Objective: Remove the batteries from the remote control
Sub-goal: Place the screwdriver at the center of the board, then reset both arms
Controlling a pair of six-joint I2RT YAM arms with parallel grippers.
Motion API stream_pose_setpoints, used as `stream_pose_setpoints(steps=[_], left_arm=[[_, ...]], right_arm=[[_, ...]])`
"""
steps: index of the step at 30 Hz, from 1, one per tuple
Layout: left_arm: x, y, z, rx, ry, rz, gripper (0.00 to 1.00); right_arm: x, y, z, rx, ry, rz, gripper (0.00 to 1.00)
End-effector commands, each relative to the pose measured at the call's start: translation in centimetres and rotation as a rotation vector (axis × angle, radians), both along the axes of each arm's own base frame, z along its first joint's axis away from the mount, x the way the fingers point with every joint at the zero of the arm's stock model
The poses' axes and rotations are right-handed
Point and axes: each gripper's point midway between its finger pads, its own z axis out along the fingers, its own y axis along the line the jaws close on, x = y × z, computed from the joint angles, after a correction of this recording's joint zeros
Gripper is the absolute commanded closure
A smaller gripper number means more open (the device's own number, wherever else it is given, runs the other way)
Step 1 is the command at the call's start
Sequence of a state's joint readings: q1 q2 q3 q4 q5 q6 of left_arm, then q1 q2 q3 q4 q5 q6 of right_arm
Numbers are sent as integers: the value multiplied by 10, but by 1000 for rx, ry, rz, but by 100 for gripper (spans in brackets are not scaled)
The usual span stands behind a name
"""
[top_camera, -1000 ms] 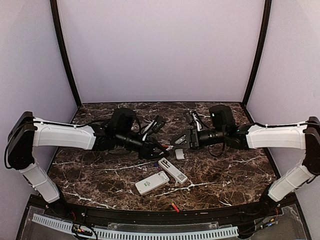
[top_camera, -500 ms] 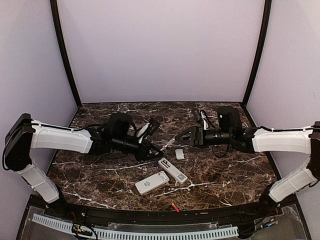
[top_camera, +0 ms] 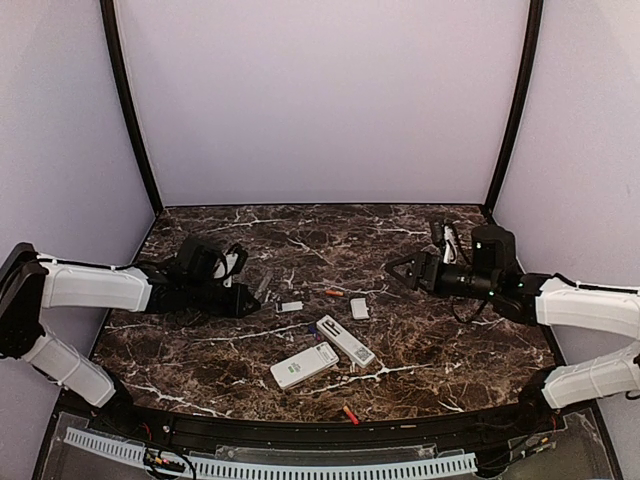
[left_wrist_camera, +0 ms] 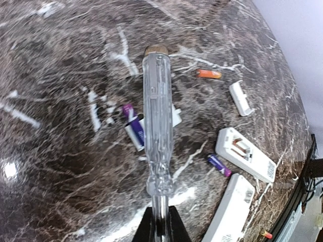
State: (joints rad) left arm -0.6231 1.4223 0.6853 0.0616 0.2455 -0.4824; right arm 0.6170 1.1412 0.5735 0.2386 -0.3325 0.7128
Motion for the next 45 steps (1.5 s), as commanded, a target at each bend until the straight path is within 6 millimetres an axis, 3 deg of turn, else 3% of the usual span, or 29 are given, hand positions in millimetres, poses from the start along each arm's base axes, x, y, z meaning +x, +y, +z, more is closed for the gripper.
stream_pose_setpoints(steps=[1, 6, 9, 12, 16, 20, 24, 28, 29, 32, 35, 37, 40, 45], left_arm=[[3, 37, -20, 72, 94, 173, 96], [5, 36, -27, 81, 122, 163, 86], [6, 37, -26, 88, 113, 168, 66], [8, 41, -23, 99, 89, 175, 57], [13, 46, -10, 103, 42, 195, 37], [29, 61, 14, 100, -31, 246, 25], [55, 97, 46, 120, -145, 330, 20], [83, 157, 77, 116, -304, 467, 18], [88, 181, 88, 113, -339, 533, 18], [92, 231, 113, 116, -482, 664, 17], [85, 266, 119, 154, -589, 769, 12], [79, 276, 112, 192, -636, 781, 7], [80, 274, 111, 229, -711, 739, 3], [78, 275, 91, 261, -734, 726, 1]], right_arm=[[7, -22, -9, -50, -17, -97, 7], [8, -31, -16, -80, -14, -124, 7], [8, -32, -19, -84, -12, -118, 5], [7, -33, -24, -96, -8, -111, 5], [11, -38, -27, -121, -12, -119, 5], [23, -50, -32, -200, -45, -152, 2], [45, -74, -32, -281, -121, -184, 1], [71, -118, -25, -342, -190, -269, 1], [77, -133, -24, -356, -199, -301, 1], [90, -173, -14, -331, -217, -386, 1], [95, -202, -1, -342, -272, -467, 1], [98, -227, 3, -387, -302, -534, 1], [100, -247, 5, -464, -380, -603, 1], [86, -264, 8, -489, -607, -724, 1]])
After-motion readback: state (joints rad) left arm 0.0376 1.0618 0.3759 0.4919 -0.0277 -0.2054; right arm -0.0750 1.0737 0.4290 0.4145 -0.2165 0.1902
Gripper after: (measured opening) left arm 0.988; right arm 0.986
